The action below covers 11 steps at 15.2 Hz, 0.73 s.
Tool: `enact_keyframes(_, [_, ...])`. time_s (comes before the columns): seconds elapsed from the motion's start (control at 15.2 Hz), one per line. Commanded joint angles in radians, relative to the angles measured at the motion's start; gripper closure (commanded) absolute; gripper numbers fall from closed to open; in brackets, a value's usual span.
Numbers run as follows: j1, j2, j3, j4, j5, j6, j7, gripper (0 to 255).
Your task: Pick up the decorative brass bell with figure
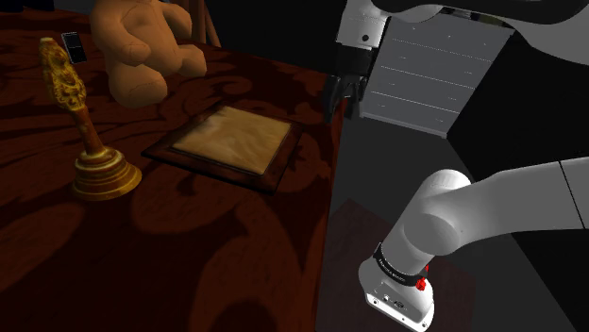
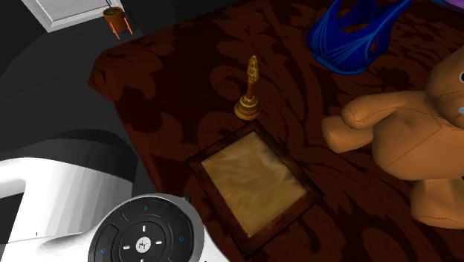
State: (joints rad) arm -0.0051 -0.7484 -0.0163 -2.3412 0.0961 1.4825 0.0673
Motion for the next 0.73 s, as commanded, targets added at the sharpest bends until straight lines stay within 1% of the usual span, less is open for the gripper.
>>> enact_keyframes(0.0, [0.000,0.000,0.000,0.000,0.000,0.000,0.000,0])
enact_keyframes(0.33, [0.035,-0.014,0.113,-0.051,0.058,0.189,0.093,0])
enact_keyframes(0.66, [0.060,0.008,0.235,-0.073,0.089,0.384,0.188,0])
